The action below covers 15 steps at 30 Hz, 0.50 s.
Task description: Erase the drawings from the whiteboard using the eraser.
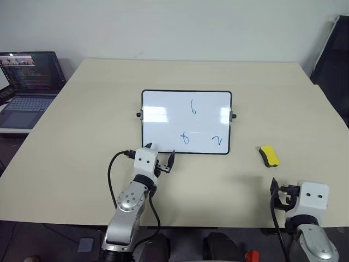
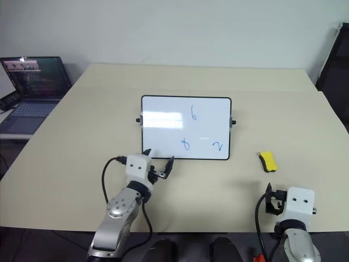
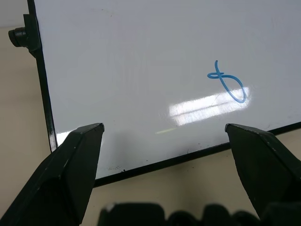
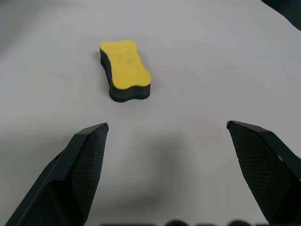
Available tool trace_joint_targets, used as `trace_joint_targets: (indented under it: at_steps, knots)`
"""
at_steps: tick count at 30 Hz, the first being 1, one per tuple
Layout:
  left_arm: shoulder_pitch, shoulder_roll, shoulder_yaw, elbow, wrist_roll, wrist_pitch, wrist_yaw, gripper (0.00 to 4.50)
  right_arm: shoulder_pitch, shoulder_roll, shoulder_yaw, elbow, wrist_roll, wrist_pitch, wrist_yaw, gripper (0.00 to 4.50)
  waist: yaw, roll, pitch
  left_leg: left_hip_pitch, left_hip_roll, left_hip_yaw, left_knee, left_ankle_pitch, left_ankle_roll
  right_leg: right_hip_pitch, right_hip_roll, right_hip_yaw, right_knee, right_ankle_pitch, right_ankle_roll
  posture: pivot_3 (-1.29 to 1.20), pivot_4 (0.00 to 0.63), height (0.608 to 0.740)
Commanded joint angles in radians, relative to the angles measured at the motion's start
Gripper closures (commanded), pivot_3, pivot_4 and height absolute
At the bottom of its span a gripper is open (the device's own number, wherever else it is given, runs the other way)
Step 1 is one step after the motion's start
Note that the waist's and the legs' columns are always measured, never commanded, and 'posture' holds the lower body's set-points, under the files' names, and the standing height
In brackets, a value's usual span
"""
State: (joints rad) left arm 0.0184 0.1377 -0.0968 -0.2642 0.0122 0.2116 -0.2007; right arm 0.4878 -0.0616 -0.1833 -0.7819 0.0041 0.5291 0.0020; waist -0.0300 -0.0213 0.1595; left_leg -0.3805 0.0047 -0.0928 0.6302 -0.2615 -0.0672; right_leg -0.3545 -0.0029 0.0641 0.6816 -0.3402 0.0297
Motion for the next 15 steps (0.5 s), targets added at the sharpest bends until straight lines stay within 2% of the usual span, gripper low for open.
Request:
trace_joint_targets:
  at_steps: [1,8,12,15]
  knots:
    - [-0.083,0.032,0.014,-0.029,-0.066,-0.007,-0.085,0.00,-0.015,-0.016,-0.047,-0.047,0.021,-0.014,0.016,0.07,0.000,0.000,0.000,0.000,0.000,0.000,0.000,0.000,0.000,0.000,0.000,0.000,0.000,0.000,0.000,0.00,0.150,0.740]
    - [-0.295,0.132,0.007,0.046,-0.211,0.010,-0.340,0.00,-0.095,-0.068,-0.134,-0.061,0.092,0.062,0.058,0.07,0.001,0.000,0.000,0.000,-0.001,0.004,0.000,0.000,0.000,0.001,0.000,-0.001,0.000,0.000,0.000,0.00,0.150,0.740]
    - [-0.420,0.145,-0.016,0.130,-0.320,0.043,-0.513,0.00,-0.161,-0.095,-0.173,-0.070,0.139,0.146,0.071,0.07,0.000,0.000,0.000,0.000,-0.001,0.005,0.000,0.000,0.000,0.001,0.002,-0.001,0.000,0.000,0.000,0.00,0.150,0.740]
    - [-0.489,0.153,-0.047,0.213,-0.348,0.027,-0.634,0.00,-0.204,-0.122,-0.192,-0.067,0.168,0.182,0.087,0.07,-0.002,0.001,0.000,0.000,-0.001,0.006,0.000,0.000,0.000,0.001,0.003,0.000,0.000,0.000,0.000,0.00,0.150,0.740]
